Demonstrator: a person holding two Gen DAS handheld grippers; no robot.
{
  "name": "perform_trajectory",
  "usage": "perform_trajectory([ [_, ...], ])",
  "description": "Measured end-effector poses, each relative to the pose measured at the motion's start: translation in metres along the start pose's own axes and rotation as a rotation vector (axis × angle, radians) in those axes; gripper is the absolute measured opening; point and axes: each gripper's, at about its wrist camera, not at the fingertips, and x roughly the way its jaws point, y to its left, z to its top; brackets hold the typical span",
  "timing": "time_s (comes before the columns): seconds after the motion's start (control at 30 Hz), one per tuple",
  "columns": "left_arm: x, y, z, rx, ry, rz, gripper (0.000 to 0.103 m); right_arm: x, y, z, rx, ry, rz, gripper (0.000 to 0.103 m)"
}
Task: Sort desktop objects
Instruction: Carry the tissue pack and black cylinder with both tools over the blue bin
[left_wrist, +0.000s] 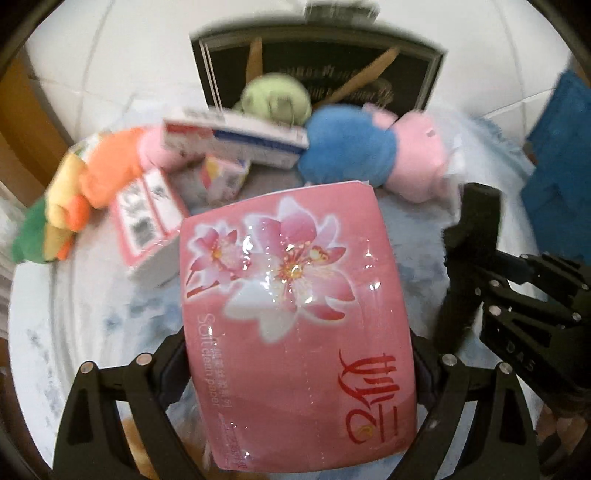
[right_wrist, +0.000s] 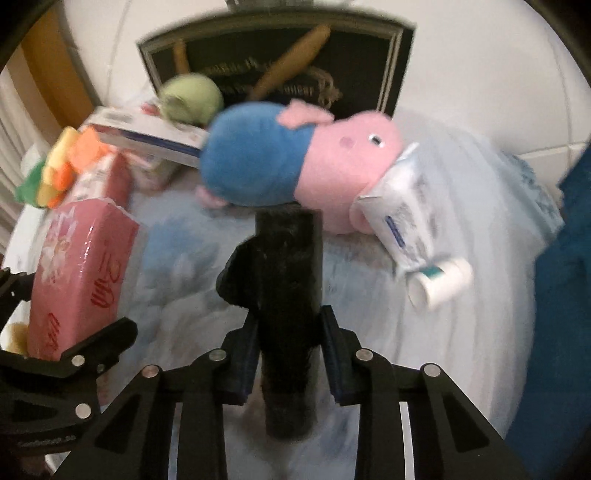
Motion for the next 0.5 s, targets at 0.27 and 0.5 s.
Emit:
perform_trajectory([
  [0.27, -0.095, 0.004, -0.001, 0.046, -0.206, -0.018, 0.094, -0.111, 0.046, -0.025, 0.02, -0.204, 0.006, 0.029],
  [0.5, -0.191, -0.018, -0.03, 0.112, -0.371, -0.069, 0.094, -0.232, 0.053, -0.07, 0.045, -0.414, -0.026, 0.029],
])
